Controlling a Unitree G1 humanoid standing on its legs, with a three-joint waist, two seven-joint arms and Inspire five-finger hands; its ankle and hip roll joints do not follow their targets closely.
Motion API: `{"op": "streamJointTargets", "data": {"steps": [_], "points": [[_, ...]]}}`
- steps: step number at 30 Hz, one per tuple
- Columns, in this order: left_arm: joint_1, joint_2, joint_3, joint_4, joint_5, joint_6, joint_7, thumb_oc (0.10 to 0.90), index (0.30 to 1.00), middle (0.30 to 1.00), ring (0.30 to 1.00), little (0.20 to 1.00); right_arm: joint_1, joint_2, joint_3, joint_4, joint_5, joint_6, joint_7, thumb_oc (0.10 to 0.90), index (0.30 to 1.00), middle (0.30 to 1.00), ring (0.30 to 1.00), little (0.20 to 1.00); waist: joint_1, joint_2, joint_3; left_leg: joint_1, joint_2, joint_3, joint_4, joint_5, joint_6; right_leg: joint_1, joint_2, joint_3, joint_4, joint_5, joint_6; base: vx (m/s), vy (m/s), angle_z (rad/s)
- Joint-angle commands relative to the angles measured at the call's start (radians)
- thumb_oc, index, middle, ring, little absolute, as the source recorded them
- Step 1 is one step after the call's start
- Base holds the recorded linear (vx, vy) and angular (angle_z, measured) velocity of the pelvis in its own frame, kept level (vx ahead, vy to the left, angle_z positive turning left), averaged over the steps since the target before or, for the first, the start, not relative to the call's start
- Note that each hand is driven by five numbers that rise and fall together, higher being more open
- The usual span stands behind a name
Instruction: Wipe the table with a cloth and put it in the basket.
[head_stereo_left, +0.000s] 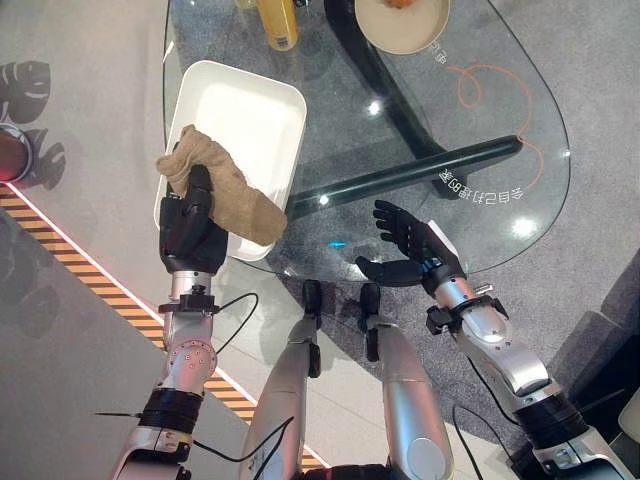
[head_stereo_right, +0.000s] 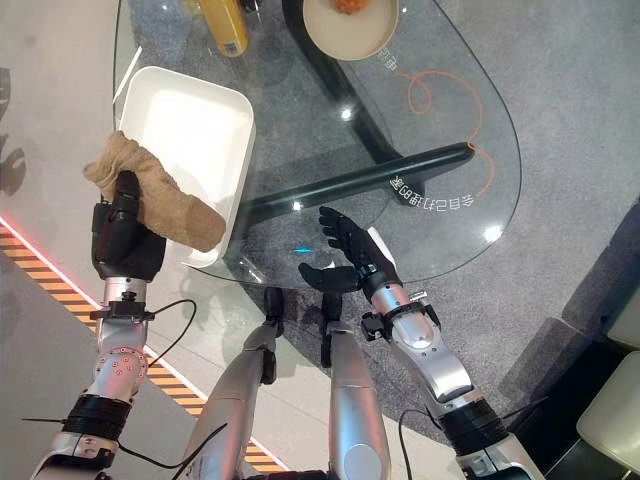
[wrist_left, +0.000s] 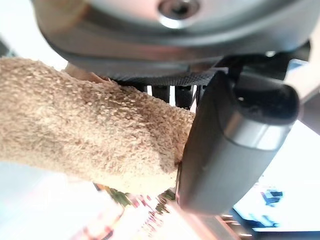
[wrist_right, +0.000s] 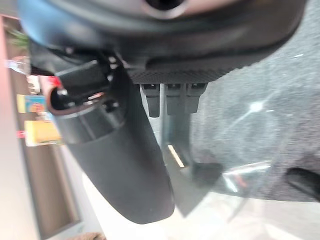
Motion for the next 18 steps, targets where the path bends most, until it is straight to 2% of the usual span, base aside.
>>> {"op": "streamJointTargets", "data": {"steps": [1,3,5,8,11,13,18], "points": [[-0.036,0.074,0.095,-0.159,0.332,-0.152,0.178,0.100,0.300,0.300,0.300,0.200,-0.012,-0.041,0.000,-0.076,0.051,-0.026,0.050,0.800,0.900,0.900,0.900,0.900,-0.003,0.032,-0.028,-0.052,-0.009,0.007,0.169,-0.118,-0.002,0.044,0.044,0.034,-0.146,0.062,0.007,0.01,0.063,0.01],[-0.061,0.135,0.106,-0.124,0.507,-0.124,0.327,0.100,0.300,0.300,0.300,0.200,-0.027,-0.053,0.019,-0.065,0.074,0.004,0.065,0.800,0.900,0.900,0.900,0.900,0.000,0.036,-0.028,-0.069,-0.011,0.009,0.172,-0.113,-0.002,0.027,0.040,0.033,-0.145,0.065,0.005,0.00,0.084,0.03],[-0.071,0.153,0.114,-0.109,0.530,-0.115,0.349,0.100,0.300,0.300,0.300,0.200,-0.033,-0.059,0.029,-0.051,0.079,0.010,0.077,0.800,0.900,0.900,0.900,0.900,0.000,0.037,-0.028,-0.075,-0.012,0.011,0.175,-0.112,-0.002,0.022,0.039,0.033,-0.145,0.065,0.004,0.00,0.071,0.02],[-0.120,0.217,0.110,-0.062,0.641,-0.081,0.467,0.100,0.300,0.300,0.300,0.200,-0.063,-0.083,0.078,0.002,0.083,0.055,0.132,0.800,0.900,0.900,0.900,0.900,0.002,0.043,-0.028,-0.103,-0.014,0.016,0.188,-0.112,-0.003,-0.007,0.033,0.033,-0.140,0.070,0.004,0.01,0.106,0.02],[-0.158,0.247,0.092,-0.026,0.693,-0.048,0.518,0.100,0.300,0.300,0.300,0.200,-0.087,-0.089,0.118,0.041,0.089,0.080,0.140,0.800,0.900,0.900,0.900,0.900,0.004,0.045,-0.028,-0.121,-0.016,0.021,0.195,-0.112,-0.001,-0.027,0.029,0.032,-0.139,0.075,0.005,0.01,0.074,0.02],[-0.181,0.261,0.076,-0.010,0.678,-0.024,0.525,0.100,0.300,0.300,0.300,0.200,-0.103,-0.098,0.141,0.054,0.101,0.093,0.133,0.800,0.900,0.900,0.900,0.900,0.003,0.046,-0.028,-0.133,-0.015,0.025,0.198,-0.111,-0.001,-0.042,0.026,0.032,-0.140,0.080,0.007,0.02,0.072,0.01],[-0.229,0.275,0.042,0.025,0.687,-0.010,0.570,0.100,0.300,0.300,0.300,0.200,-0.130,-0.105,0.174,0.073,0.124,0.116,0.127,0.800,0.900,0.900,0.900,0.900,-0.005,0.050,-0.028,-0.166,-0.014,0.037,0.208,-0.112,0.003,-0.085,0.025,0.044,-0.134,0.091,0.013,0.02,0.087,0.01]]}}
